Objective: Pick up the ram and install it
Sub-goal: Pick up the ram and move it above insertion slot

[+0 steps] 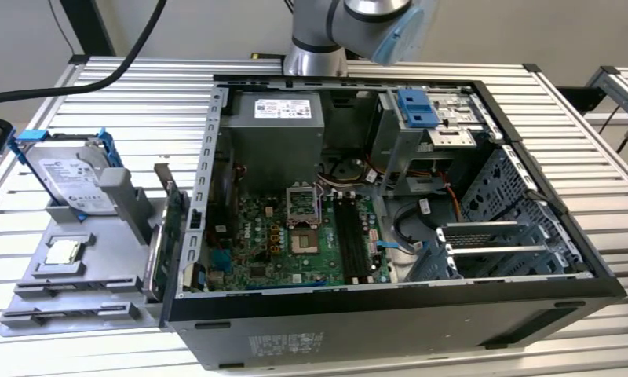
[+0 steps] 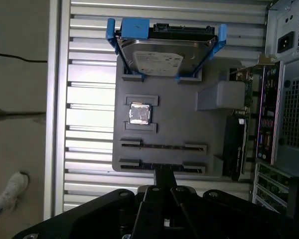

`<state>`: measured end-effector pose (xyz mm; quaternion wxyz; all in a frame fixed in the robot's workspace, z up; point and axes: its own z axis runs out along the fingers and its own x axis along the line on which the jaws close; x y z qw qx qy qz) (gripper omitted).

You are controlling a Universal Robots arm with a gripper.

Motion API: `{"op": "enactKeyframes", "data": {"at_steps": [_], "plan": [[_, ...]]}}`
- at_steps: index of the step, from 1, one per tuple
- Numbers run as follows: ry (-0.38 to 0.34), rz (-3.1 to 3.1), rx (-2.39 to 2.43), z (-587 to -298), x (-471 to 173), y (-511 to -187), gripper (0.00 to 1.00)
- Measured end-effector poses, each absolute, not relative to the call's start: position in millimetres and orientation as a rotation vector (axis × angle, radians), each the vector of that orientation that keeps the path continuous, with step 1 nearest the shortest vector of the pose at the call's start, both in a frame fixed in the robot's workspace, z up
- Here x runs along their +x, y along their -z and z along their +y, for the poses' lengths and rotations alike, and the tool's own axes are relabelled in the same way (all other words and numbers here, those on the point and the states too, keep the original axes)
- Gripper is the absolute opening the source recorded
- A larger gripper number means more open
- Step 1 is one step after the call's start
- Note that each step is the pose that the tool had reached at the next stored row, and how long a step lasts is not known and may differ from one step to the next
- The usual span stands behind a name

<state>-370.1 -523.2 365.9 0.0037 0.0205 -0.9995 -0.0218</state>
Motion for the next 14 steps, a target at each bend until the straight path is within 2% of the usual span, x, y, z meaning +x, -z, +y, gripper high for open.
{"op": "enactKeyframes", "data": {"at_steps": [14], "plan": [[0.063, -3.125, 0.207, -523.3, -370.1, -365.9, 0.0]]}}
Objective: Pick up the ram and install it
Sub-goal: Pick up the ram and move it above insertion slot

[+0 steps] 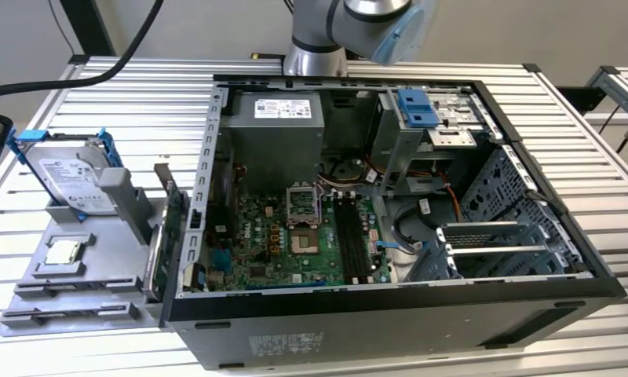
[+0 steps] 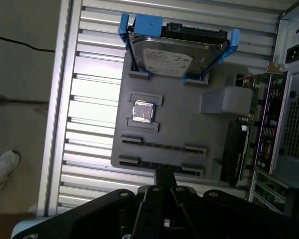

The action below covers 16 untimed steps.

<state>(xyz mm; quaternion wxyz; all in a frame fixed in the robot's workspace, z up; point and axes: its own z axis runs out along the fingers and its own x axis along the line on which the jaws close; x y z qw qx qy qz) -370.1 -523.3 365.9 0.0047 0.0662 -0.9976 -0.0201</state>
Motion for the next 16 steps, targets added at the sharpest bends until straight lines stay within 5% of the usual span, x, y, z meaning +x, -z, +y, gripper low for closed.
{"op": "enactKeyframes", "data": {"at_steps": [16], "plan": [[0.061, -3.104, 0.399, -523.3, -370.1, -365.9, 0.0]]}}
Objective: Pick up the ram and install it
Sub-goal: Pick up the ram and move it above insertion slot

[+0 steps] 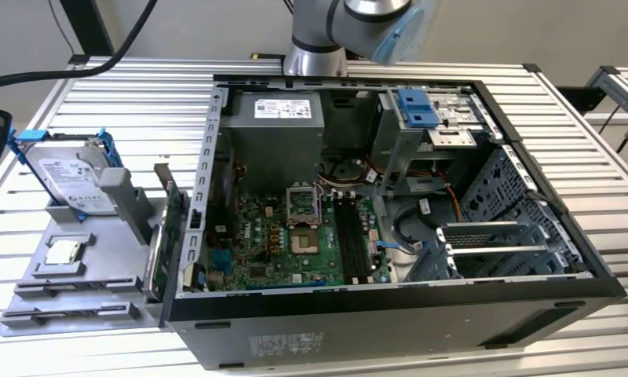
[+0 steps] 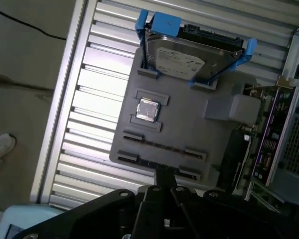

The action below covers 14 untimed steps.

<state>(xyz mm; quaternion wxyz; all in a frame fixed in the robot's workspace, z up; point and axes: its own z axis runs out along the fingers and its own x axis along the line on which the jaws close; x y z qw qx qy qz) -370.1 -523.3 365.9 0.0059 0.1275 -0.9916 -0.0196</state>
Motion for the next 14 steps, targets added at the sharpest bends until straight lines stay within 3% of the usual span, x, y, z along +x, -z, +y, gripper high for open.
{"op": "enactKeyframes", "data": {"at_steps": [14], "plan": [[0.059, -3.05, 0.686, -523.3, -370.1, -365.6, 0.0]]}}
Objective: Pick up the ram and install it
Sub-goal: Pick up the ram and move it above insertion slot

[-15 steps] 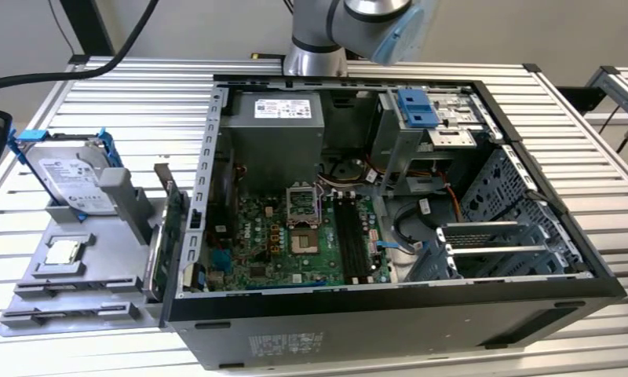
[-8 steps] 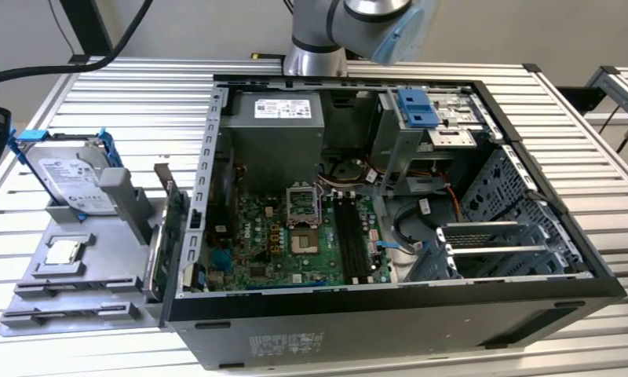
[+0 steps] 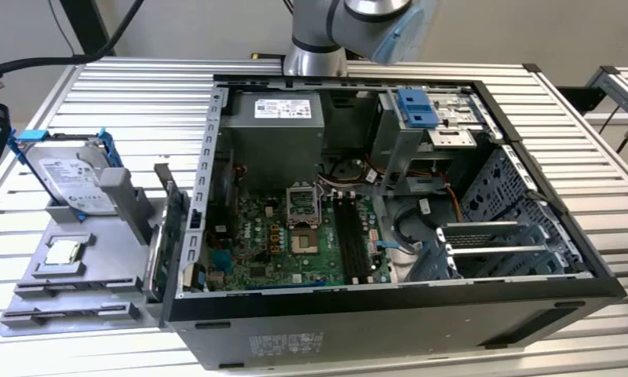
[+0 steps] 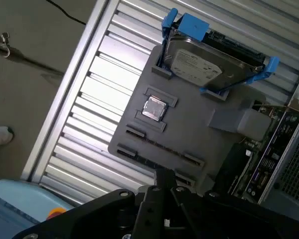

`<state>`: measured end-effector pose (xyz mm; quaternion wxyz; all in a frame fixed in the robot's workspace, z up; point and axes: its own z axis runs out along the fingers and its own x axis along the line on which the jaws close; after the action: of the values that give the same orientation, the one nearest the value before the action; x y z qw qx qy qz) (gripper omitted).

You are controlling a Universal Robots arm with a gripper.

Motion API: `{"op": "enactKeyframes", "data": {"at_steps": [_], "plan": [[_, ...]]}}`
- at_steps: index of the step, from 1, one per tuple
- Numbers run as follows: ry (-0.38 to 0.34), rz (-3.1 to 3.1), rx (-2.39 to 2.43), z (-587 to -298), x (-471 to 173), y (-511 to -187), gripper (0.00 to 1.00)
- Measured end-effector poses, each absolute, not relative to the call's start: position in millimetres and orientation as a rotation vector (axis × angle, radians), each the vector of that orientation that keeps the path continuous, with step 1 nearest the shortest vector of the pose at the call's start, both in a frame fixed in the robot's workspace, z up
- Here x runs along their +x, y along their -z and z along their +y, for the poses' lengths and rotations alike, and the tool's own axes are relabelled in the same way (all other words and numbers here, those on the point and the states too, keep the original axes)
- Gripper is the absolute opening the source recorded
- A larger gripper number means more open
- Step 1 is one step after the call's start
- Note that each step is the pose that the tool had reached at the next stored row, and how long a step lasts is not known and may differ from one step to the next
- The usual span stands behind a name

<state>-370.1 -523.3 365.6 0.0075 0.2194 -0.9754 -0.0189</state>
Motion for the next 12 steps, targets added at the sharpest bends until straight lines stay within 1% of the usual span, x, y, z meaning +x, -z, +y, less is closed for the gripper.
{"op": "enactKeyframes", "data": {"at_steps": [12], "plan": [[0.056, -2.955, 1.01, -523.3, -370.1, -364.8, 0.0]]}}
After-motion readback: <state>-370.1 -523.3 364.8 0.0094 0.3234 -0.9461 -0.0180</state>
